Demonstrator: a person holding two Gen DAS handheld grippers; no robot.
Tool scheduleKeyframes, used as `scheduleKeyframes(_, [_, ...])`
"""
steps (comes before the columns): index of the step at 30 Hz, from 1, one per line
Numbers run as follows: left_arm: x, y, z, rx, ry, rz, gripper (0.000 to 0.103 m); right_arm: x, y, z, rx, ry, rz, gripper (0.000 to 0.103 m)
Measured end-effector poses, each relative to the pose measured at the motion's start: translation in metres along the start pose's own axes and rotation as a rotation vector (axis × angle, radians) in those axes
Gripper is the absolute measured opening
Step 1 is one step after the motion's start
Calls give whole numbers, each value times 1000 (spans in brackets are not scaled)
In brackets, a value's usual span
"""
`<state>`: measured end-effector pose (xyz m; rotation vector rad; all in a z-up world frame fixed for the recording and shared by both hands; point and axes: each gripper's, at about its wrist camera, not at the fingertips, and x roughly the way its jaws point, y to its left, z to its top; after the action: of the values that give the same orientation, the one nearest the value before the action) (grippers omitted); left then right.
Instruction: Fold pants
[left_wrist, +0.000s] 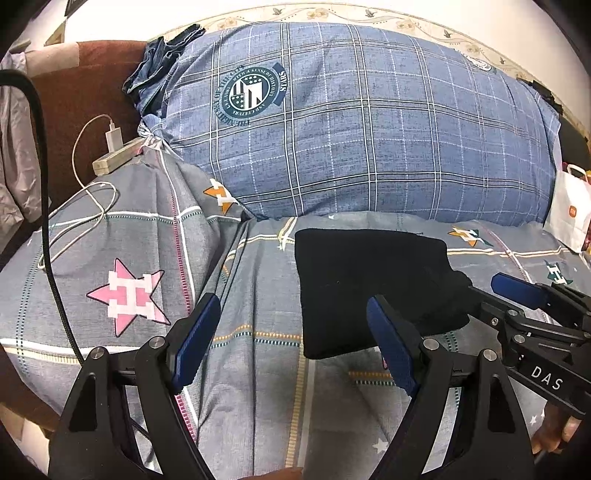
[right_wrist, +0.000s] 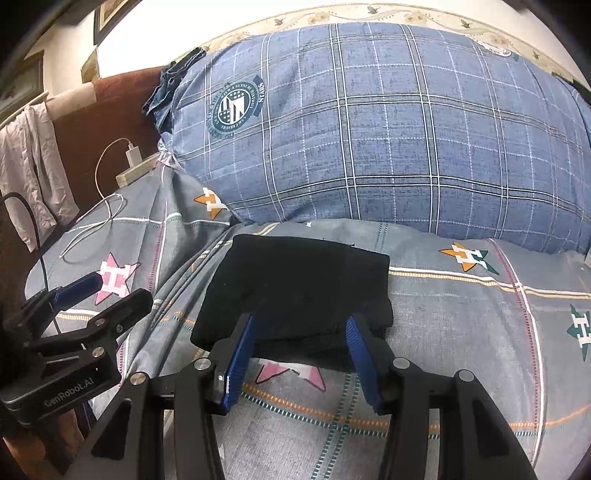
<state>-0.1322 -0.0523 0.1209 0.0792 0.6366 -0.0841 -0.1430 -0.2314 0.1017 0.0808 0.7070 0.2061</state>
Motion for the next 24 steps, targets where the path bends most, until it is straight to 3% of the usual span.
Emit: scheduleKeyframes(24, [-1,-3,-2,14,8,-9,82,1,5,-1,-2,6,3,50])
